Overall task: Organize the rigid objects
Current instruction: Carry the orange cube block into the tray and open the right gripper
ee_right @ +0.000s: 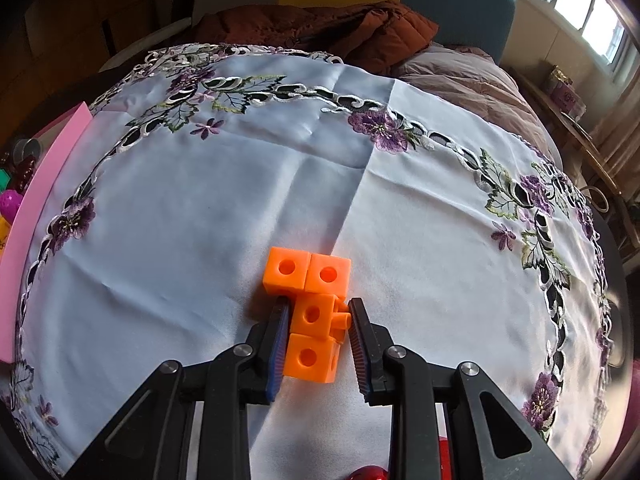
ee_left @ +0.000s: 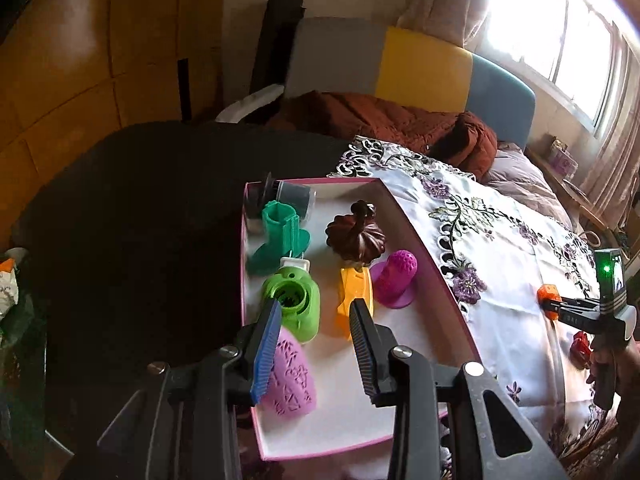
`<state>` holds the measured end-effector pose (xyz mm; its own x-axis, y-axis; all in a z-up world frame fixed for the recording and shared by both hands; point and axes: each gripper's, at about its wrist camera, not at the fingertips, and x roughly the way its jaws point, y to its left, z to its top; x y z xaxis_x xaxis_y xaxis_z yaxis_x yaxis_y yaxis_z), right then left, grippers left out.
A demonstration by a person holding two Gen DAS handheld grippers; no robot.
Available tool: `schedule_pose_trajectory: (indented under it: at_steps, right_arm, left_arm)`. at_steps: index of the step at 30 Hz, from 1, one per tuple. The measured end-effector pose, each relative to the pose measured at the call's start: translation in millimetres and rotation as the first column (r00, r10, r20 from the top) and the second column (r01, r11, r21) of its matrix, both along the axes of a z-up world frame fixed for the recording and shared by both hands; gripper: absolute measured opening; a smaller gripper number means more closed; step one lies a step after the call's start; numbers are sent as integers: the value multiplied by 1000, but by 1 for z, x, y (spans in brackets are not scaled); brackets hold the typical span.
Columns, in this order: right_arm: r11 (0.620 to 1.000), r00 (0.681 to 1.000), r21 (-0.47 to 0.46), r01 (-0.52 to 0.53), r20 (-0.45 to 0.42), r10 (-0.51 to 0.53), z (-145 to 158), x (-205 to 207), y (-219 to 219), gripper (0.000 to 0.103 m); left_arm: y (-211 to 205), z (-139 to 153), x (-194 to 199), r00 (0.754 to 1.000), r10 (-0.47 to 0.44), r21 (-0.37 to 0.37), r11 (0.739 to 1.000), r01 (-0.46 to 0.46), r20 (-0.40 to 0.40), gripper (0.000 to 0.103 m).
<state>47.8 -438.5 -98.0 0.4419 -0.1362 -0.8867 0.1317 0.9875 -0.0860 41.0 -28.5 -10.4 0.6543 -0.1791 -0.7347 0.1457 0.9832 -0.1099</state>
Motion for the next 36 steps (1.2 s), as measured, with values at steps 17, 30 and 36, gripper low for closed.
schedule_pose_trajectory:
  at_steps: [17,30,36]
  right_arm:
    - [997,998,38,60,-24,-59,2,2,-3,28]
    - [998,996,50,44,76,-48,36,-5,33,27]
    - [992,989,102,-79,131,65,55,-6,81,27]
  left_arm:
    - [9,5,-10,1000,3,-16,1000,-2,31,35]
    - [18,1,-10,999,17,-34,999,-16,30,35]
    - [23,1,-11,999,26,-32,999,-25,35,35]
